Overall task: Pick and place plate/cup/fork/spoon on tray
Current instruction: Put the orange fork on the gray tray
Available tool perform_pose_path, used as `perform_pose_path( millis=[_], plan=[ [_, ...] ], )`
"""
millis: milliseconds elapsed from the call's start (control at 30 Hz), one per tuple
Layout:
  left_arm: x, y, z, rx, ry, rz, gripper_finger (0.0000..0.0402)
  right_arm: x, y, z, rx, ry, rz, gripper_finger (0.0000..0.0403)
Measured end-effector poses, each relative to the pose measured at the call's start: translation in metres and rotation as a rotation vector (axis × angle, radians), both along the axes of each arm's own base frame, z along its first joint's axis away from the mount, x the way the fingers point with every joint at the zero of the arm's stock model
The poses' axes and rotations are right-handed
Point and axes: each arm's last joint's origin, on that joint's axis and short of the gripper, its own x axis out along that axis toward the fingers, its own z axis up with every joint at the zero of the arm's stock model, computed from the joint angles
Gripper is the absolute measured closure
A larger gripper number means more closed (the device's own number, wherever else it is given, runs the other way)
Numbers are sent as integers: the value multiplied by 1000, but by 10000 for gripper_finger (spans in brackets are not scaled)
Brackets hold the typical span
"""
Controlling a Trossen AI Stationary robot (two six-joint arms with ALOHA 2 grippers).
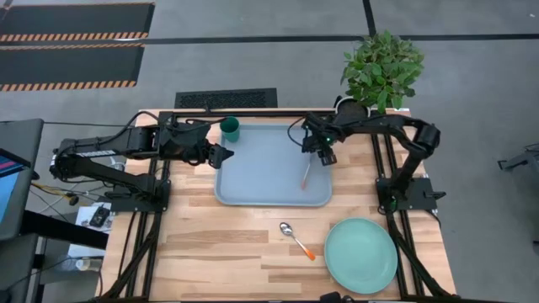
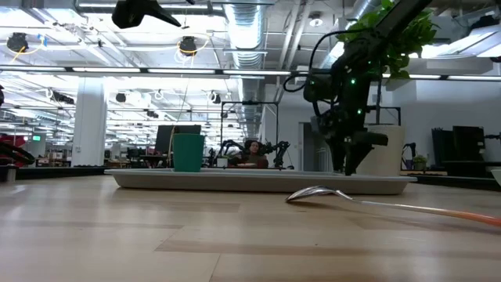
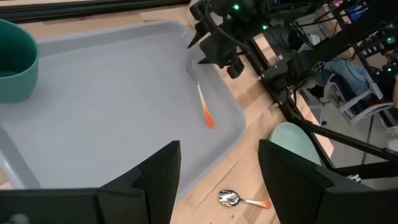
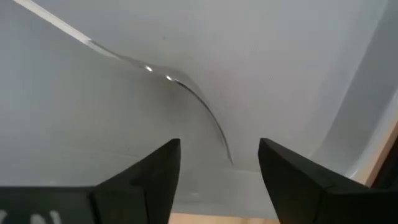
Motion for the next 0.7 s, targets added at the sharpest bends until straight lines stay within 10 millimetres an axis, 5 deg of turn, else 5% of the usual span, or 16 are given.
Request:
perform_pose_path(
  millis=[133,467,700],
  plan=[
    [-1,0,-1,5,12,10,200,-2,-2,-2,5,13,-6,177],
    [-2,1,-2,18,26,29,200,-3,-5,-2,27,-3,-4,333],
    [-2,1,-2,18,26,29,200,-2,-5,-2,30,-7,18,363]
  ],
)
